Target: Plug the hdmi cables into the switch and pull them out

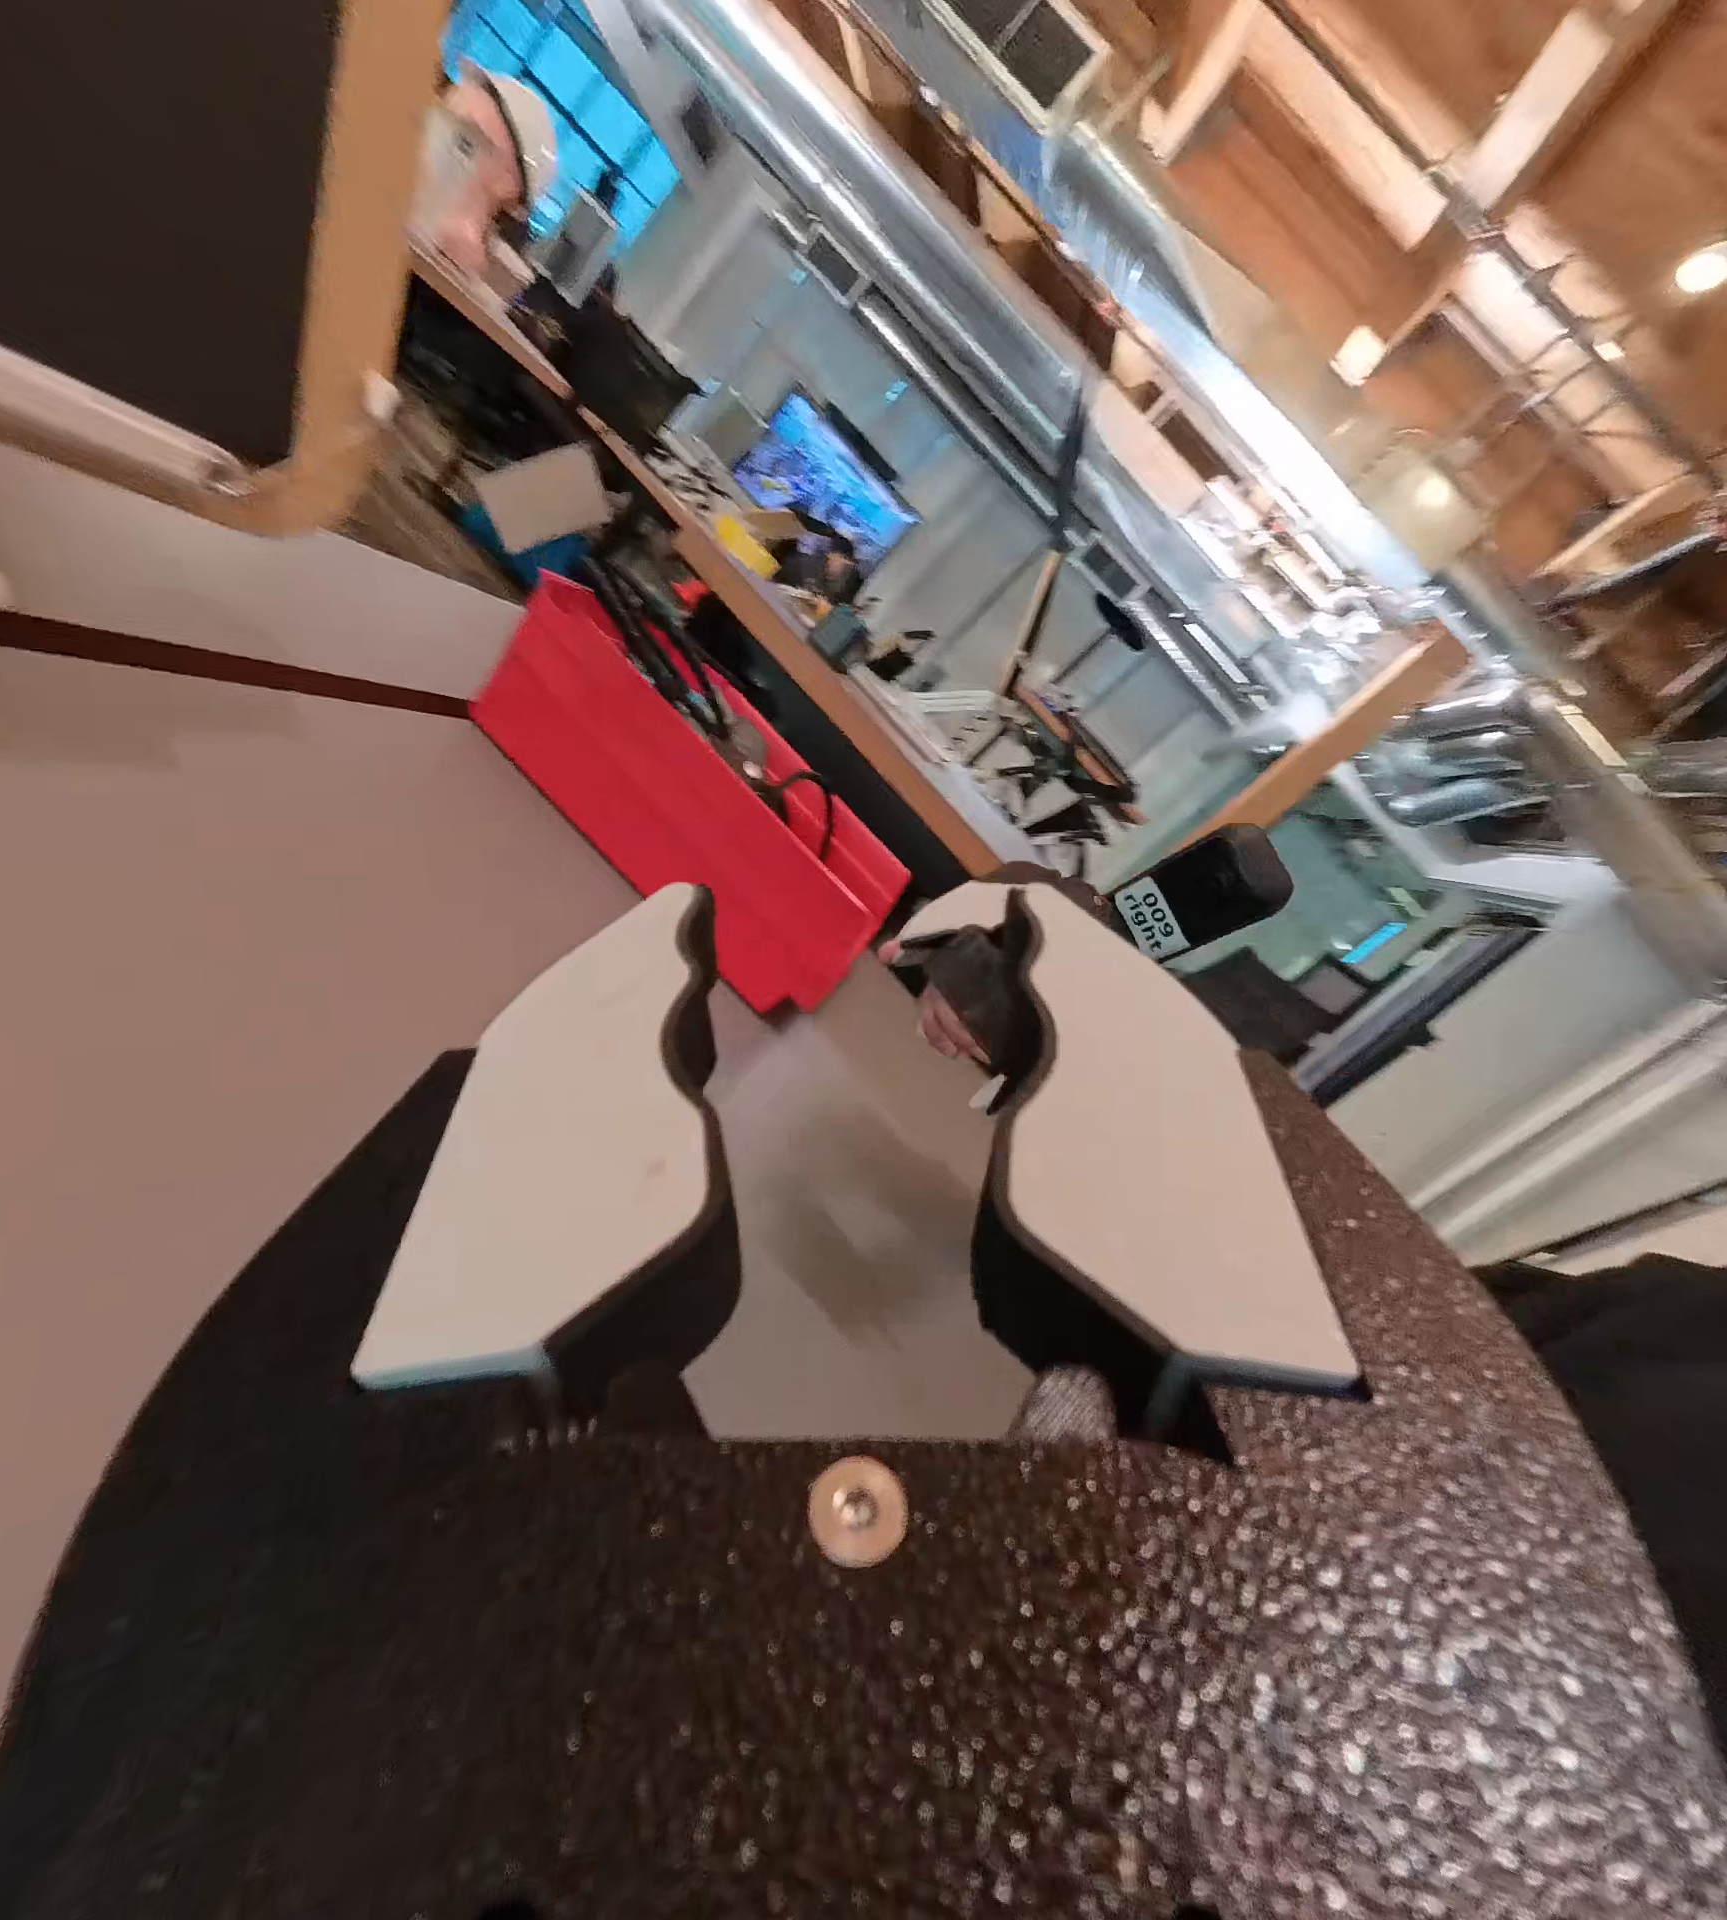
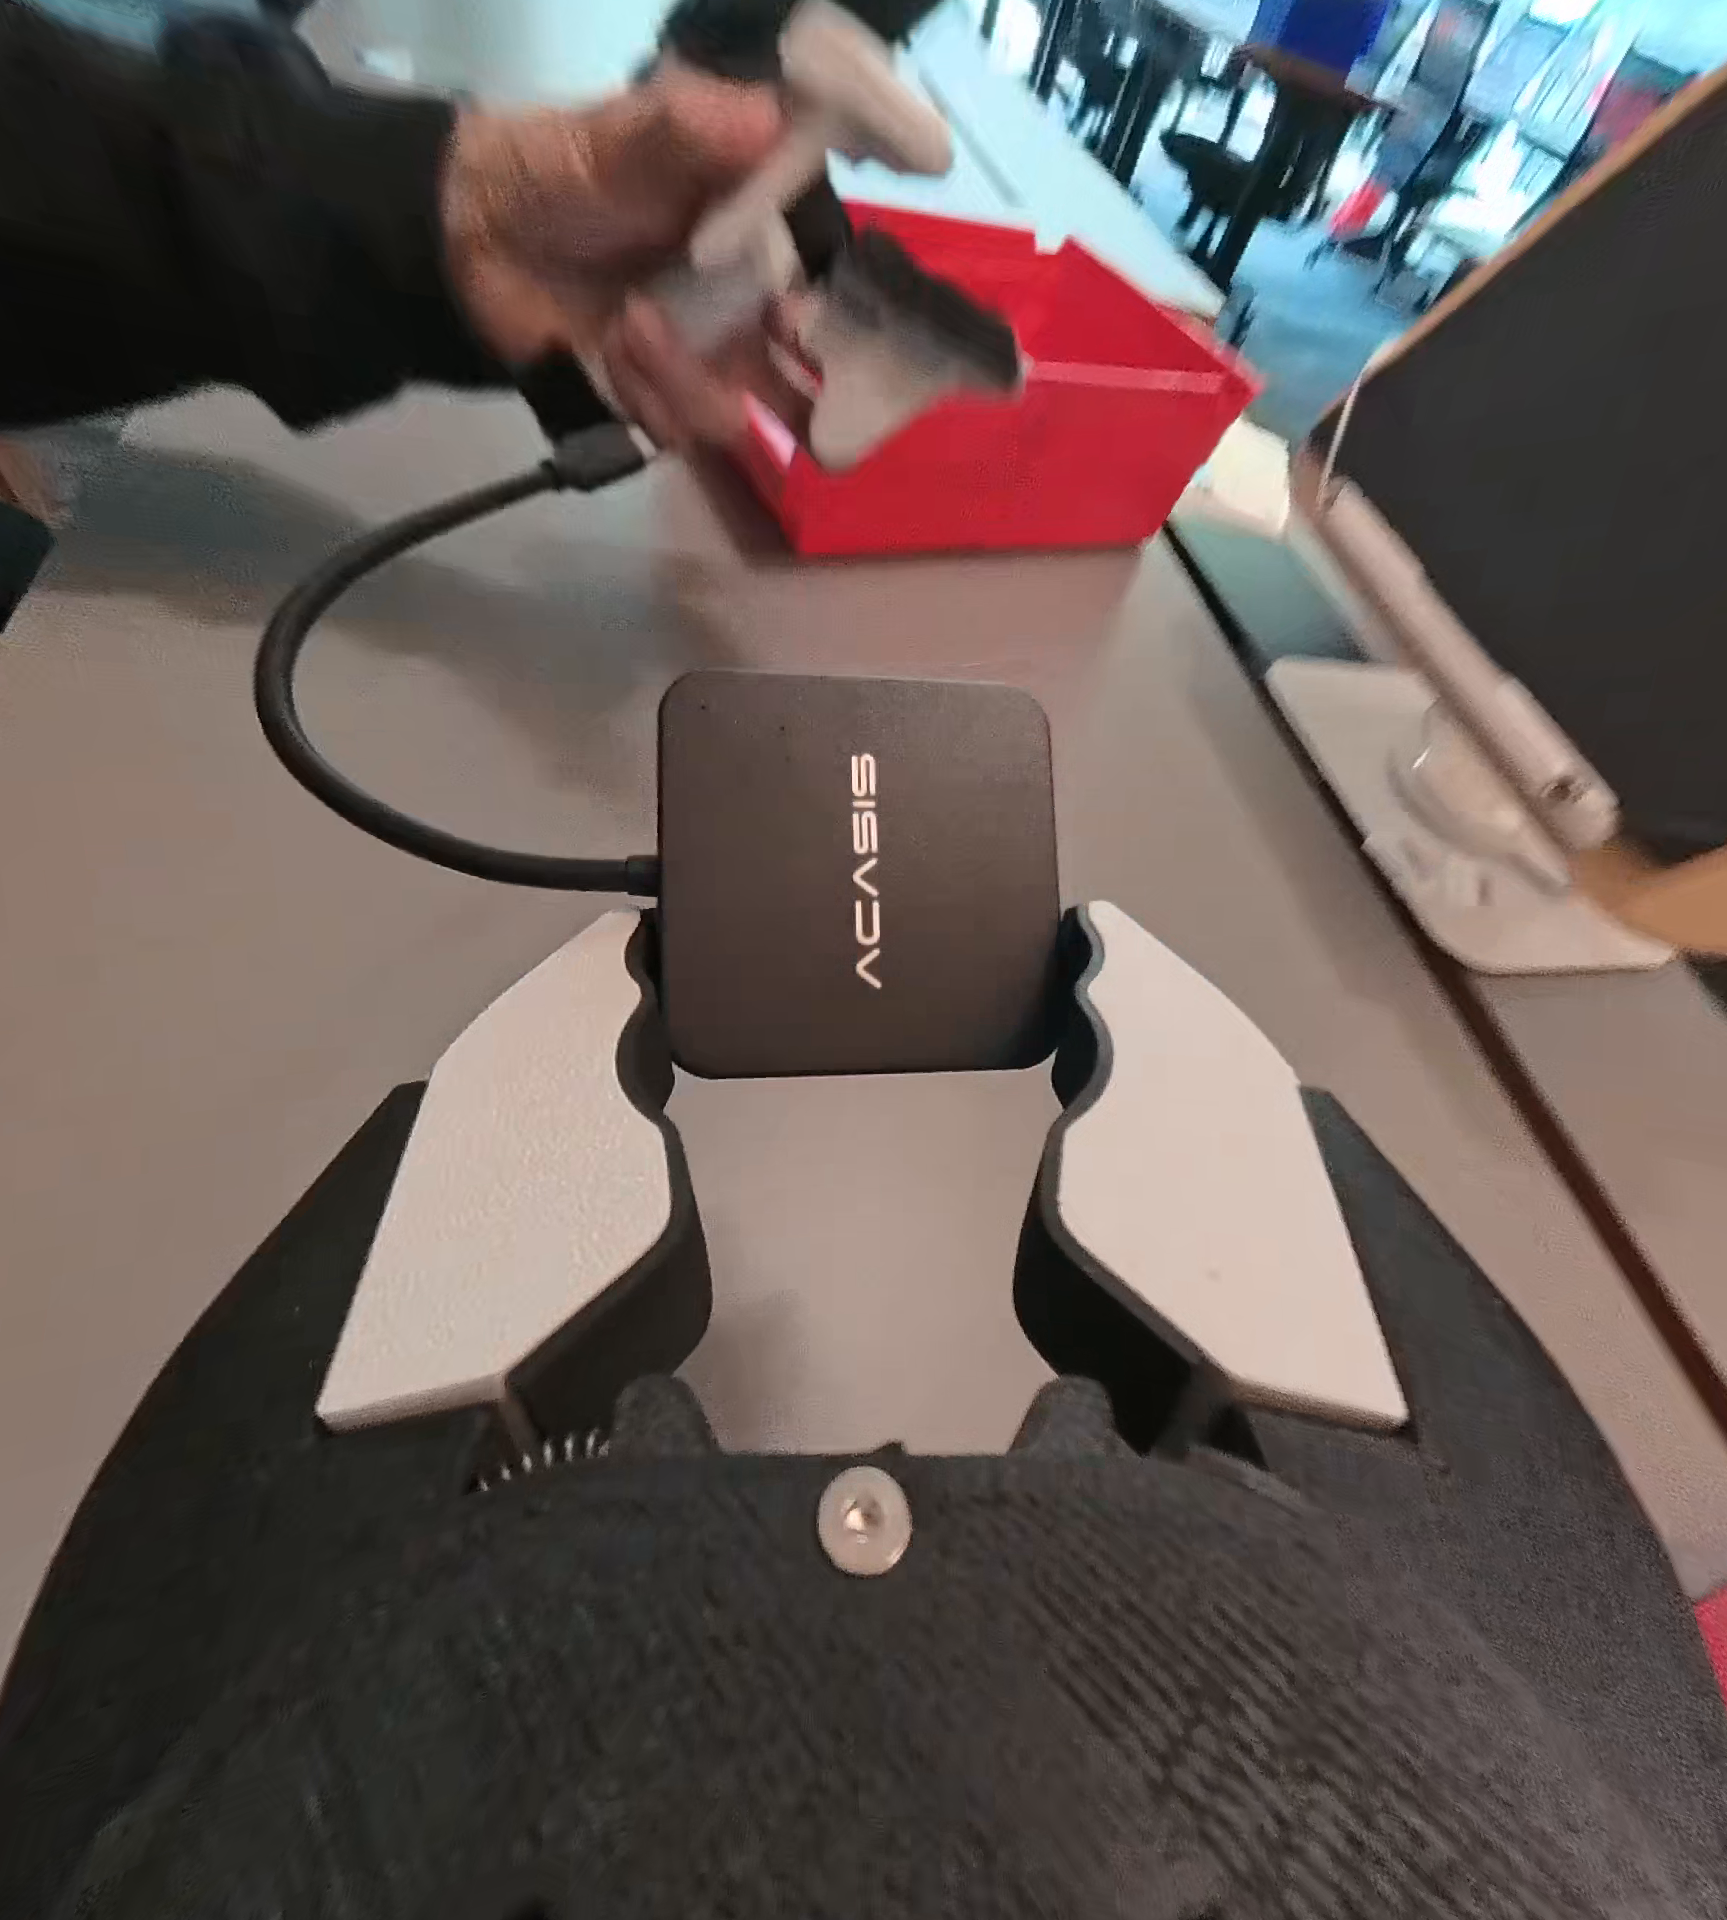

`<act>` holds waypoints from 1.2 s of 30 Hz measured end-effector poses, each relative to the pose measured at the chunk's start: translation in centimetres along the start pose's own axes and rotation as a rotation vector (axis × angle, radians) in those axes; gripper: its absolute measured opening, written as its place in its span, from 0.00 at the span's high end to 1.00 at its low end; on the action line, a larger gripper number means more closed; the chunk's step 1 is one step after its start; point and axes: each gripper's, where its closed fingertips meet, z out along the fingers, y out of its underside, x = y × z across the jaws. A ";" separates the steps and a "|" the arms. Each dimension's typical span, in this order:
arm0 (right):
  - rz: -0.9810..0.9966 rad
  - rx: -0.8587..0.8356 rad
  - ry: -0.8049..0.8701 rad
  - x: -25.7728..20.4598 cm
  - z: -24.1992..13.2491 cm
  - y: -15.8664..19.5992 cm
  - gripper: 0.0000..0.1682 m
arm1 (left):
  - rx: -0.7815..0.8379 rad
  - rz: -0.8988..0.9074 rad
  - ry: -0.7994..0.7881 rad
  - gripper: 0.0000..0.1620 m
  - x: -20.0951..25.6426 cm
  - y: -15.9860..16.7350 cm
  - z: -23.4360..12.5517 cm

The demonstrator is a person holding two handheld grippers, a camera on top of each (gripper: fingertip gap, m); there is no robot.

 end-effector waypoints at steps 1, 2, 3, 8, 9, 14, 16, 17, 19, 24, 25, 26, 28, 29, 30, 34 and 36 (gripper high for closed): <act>0.022 -0.030 -0.010 0.0 0.5 0.8 0.56 | 0.002 0.030 -0.041 0.69 0.2 -0.3 -0.9; 0.032 -0.056 -0.010 0.2 1.0 1.5 0.56 | -0.013 0.064 -0.074 0.68 0.5 -0.2 -1.6; 0.042 -0.073 -0.025 0.1 1.6 2.0 0.56 | -0.045 0.095 -0.098 0.68 0.8 0.2 -1.9; 0.093 -0.095 -0.049 0.6 4.3 3.9 0.56 | -0.157 0.261 -0.223 0.57 2.3 1.5 -3.7; 0.086 -0.100 -0.056 0.5 4.5 4.3 0.57 | -0.146 0.300 -0.280 0.57 2.1 0.9 -4.6; 0.131 0.049 -0.138 -1.0 4.6 4.2 0.56 | -0.162 0.414 -0.637 0.59 -0.7 -3.7 -12.2; 0.142 0.064 -0.169 -1.5 4.3 4.3 0.56 | -0.255 0.507 -0.837 0.61 -2.7 -6.2 -16.5; 0.137 0.069 -0.168 -1.5 4.1 4.5 0.56 | -0.332 0.554 -0.922 0.63 -3.7 -7.2 -18.6; 0.158 0.104 -0.171 -1.4 3.7 4.4 0.56 | -0.527 0.634 -0.994 0.65 -5.3 -8.4 -21.5; 0.174 0.160 -0.164 -1.2 3.0 3.7 0.56 | -1.166 0.651 -0.942 0.68 -10.8 -5.2 -26.7; 0.169 0.162 -0.161 -1.2 2.9 3.7 0.56 | -1.262 0.651 -0.965 0.69 -12.2 -4.8 -27.8; 0.169 0.162 -0.159 -1.2 2.8 3.7 0.56 | -1.345 0.657 -0.971 0.70 -13.5 -4.5 -28.6; 0.174 0.166 -0.148 -1.1 2.6 3.8 0.56 | -1.479 0.647 -0.949 0.73 -15.4 -3.5 -29.8; 0.179 0.169 -0.145 -1.0 2.5 3.9 0.56 | -1.530 0.641 -0.940 0.74 -16.2 -3.1 -30.2; 0.185 0.171 -0.140 -0.9 2.5 4.0 0.56 | -1.571 0.635 -0.936 0.75 -17.0 -2.8 -30.5; 0.195 0.200 -0.136 -0.7 2.2 3.7 0.56 | -1.654 0.572 -0.915 0.79 -19.1 -1.4 -31.0; 0.196 0.204 -0.136 -0.7 2.1 3.7 0.56 | -1.672 0.554 -0.909 0.82 -19.6 -0.6 -31.0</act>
